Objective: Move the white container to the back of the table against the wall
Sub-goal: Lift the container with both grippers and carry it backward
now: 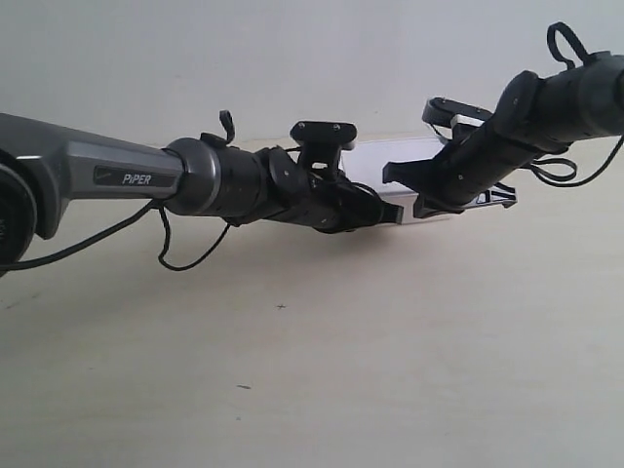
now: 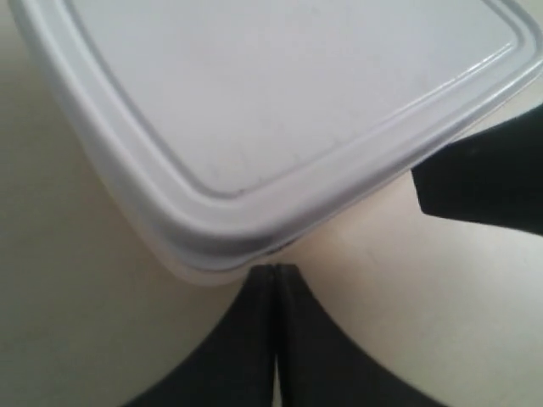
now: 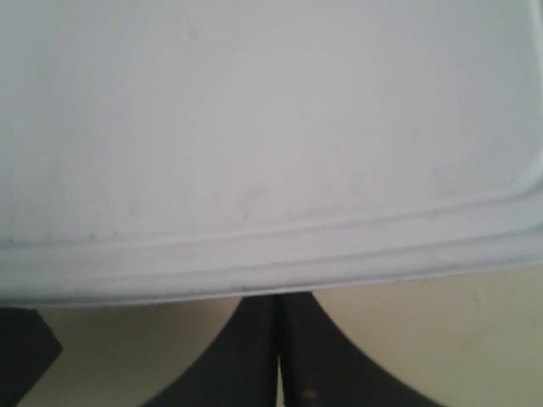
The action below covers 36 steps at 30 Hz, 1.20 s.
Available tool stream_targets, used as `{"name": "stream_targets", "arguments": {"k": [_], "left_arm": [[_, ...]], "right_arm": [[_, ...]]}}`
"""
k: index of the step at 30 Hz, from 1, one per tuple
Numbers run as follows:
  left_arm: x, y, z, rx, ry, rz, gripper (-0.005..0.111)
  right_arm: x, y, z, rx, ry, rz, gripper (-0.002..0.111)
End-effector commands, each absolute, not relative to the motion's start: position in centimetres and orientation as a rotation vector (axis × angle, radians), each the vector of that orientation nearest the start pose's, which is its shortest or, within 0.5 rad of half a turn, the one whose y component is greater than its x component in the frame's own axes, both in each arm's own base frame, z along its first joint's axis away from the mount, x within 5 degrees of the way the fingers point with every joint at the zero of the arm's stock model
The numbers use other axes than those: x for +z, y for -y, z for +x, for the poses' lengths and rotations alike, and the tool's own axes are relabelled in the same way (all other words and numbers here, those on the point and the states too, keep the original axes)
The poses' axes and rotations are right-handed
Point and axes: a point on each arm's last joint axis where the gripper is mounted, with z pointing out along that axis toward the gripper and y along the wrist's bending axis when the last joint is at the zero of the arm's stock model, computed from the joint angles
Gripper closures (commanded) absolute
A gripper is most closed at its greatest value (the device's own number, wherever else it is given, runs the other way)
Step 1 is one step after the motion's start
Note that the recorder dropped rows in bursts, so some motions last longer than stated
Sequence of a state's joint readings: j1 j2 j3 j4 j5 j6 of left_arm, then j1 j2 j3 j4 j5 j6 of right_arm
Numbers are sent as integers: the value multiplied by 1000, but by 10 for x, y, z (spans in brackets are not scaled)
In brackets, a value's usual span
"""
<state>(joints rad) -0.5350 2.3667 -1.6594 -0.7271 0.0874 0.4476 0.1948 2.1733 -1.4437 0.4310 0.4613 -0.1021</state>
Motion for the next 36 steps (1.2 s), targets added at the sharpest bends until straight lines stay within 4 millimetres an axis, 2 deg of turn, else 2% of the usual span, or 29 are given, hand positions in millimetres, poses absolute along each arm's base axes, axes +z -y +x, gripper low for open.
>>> {"name": "stream_targets", "arguments": {"k": [1,9,17,30,36], "left_arm": [[108,267,451,-480,-2268,379,107],[111,263,468,-483,-2236,348,107],[111,253,474,-466,-2230,324,107],[115,252,478,-449,-2188,300,107],[123,254,483,-457,-2157,297,107]], "right_arm": [[123,-104,447,417,-2656,57,108],[128,-105,455,423,-2627,57,108],[116,-107,461,430,-2634,74,108],[114,-106,467,425,-2571,115,108],[125,-107,476,428,-2523,109,108]]}}
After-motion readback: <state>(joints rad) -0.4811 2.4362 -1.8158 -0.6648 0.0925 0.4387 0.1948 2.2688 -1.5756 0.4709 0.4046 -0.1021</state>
